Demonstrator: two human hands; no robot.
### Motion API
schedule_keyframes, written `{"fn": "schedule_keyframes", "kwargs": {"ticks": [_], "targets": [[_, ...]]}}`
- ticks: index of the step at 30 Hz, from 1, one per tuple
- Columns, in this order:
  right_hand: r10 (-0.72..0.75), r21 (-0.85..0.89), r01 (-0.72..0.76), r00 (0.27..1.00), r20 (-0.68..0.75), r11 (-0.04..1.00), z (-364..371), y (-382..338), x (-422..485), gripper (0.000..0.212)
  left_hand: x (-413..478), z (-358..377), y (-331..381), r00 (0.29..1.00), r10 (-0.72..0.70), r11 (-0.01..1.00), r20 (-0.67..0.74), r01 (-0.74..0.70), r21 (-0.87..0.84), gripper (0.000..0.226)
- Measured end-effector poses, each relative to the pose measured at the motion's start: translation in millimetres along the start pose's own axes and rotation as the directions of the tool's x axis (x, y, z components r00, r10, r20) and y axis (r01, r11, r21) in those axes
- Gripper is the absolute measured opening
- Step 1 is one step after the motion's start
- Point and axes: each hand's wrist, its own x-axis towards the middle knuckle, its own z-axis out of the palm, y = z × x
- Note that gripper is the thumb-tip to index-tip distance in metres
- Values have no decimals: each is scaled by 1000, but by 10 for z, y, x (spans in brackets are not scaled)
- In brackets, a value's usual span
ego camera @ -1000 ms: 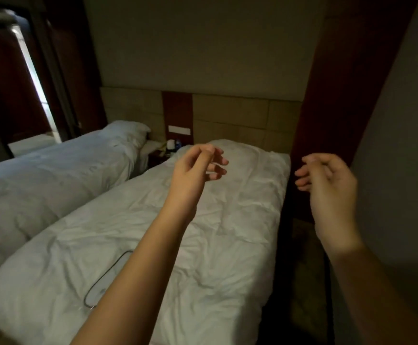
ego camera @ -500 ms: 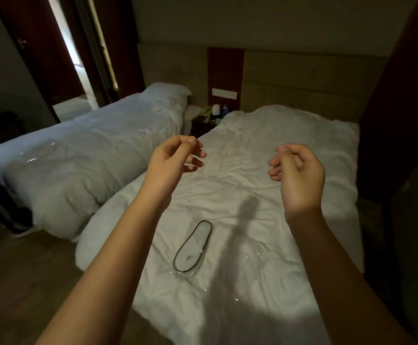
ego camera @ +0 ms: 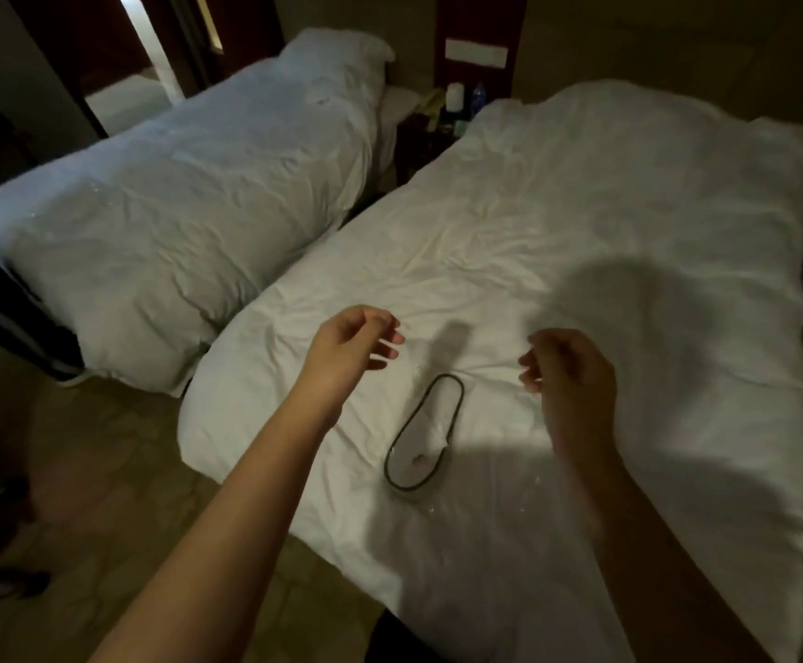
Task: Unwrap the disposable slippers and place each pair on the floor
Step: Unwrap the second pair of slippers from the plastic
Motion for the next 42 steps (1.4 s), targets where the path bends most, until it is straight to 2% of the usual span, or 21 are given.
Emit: {"fn": "schedule_keyframes", "kwargs": {"ticks": [2,5,9,11,15,18,21,23,25,27,29,31,33,37,40,42], "targets": [[90,-49,-91,996,-10,995,173,422,170,18,324,45,-307,996,-85,995,12,84,48,16],[125,-170,-131,991,-44,977,410,1070,389,16,821,147,-827,981,-189,977,35,184,109,15],[307,-329,-311,949,-66,891,644,1990,550,11,1345,296,-1675,950,-308,935,51,293,201,9],[403,-341,-413,909,-104,844,703,2422,538,8,1480,347,-2165,923,-383,890,35,359,282,14],[533,-401,-541,834,-142,740,791,3251,414,3,1603,427,-3094,846,-533,782,19,484,393,38],[694,-418,-665,712,-106,618,857,3754,257,29,1607,456,-3593,747,-663,698,45,596,396,57],[803,-354,-759,595,-38,546,978,4027,143,25,1641,451,-3893,666,-744,614,46,656,439,60],[810,-330,-768,586,-16,549,1048,4099,109,12,1688,454,-3978,647,-761,592,43,665,455,62],[802,-332,-759,597,-8,561,1094,4079,112,9,1743,470,-3987,627,-778,576,45,682,450,60],[800,-312,-763,599,-14,566,1131,3974,155,16,1797,468,-3912,639,-764,596,84,650,472,46],[781,-222,-771,622,-57,597,1153,3754,264,27,1898,442,-3709,671,-729,648,137,611,454,28],[737,-173,-742,668,-105,648,1162,3403,469,27,2074,417,-3345,715,-672,718,194,563,410,11],[669,-165,-679,734,-117,716,1168,2951,757,25,2302,411,-2818,775,-585,794,240,485,368,10],[448,-121,-462,885,-130,878,1183,1638,1416,18,2718,450,-1389,881,-335,933,334,261,248,25],[211,-66,-222,968,-138,973,1143,473,1789,14,2871,434,-205,904,-124,992,409,97,86,26],[78,-87,-89,990,-120,992,1088,-306,1895,14,2867,368,567,912,38,998,409,-53,25,17]]}}
